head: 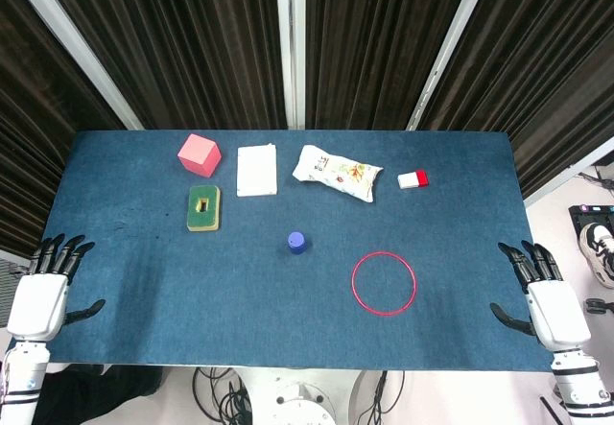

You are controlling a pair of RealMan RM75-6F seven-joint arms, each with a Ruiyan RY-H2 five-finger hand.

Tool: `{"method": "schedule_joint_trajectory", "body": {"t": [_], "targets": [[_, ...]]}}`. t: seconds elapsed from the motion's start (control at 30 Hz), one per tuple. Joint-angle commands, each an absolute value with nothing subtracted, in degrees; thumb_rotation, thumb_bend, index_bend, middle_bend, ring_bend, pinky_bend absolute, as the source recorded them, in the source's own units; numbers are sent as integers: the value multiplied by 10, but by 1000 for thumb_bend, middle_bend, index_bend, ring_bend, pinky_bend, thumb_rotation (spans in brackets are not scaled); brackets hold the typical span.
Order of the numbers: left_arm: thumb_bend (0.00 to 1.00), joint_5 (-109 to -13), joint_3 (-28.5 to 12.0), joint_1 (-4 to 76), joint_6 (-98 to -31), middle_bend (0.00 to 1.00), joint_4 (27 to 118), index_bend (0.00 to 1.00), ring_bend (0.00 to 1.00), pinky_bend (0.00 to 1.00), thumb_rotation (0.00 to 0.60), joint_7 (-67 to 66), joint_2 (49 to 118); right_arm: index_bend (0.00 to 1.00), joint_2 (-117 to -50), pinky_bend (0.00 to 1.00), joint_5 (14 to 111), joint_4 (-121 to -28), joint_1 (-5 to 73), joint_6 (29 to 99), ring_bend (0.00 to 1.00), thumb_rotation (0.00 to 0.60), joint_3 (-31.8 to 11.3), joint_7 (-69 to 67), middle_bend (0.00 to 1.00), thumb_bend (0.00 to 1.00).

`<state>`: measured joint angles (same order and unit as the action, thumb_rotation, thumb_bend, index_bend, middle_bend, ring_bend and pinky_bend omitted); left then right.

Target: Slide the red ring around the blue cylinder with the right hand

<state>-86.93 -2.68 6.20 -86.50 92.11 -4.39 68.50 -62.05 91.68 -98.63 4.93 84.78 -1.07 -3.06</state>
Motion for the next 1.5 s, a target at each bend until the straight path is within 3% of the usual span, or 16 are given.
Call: {"method": "schedule_joint_trajectory", "body": {"t": [0.03,0.2,0.33,0.4,0.53,0.67,0.97,1.5], "targets": [[0,-867,-27,62,-863,88,922,162,0,0,600,-47,685,92,-620,0,918,-986,52,844,0,600,-10,-32,152,128],[0,-866,-26,60,-865,88,926,162,0,0,600,-54,684,93,-618,0,934,-987,67,820,0,600,-4,-34,152,127],[0,-869,-25,59,-866,88,929,162,0,0,600,-57,685,99,-625,0,964,-985,106,755,0,600,12,-28,152,133],[0,-870,-24,58,-869,88,930,162,0,0,600,-57,686,137,-635,0,973,-979,130,715,0,600,16,-19,152,140],[0,-869,-24,54,-873,88,932,162,0,0,600,-58,685,336,-671,0,979,-943,170,651,0,600,18,-3,152,214],[0,-867,-23,50,-876,88,933,162,0,0,600,-58,685,387,-721,0,980,-894,201,606,0,600,20,15,153,223],[0,-863,-21,43,-879,88,929,162,0,0,600,-51,685,455,-800,0,999,-813,221,615,0,600,28,12,155,259],[0,-865,-21,41,-879,88,918,162,0,0,600,-38,687,539,-826,0,986,-781,235,622,0,600,42,-1,182,306]]}}
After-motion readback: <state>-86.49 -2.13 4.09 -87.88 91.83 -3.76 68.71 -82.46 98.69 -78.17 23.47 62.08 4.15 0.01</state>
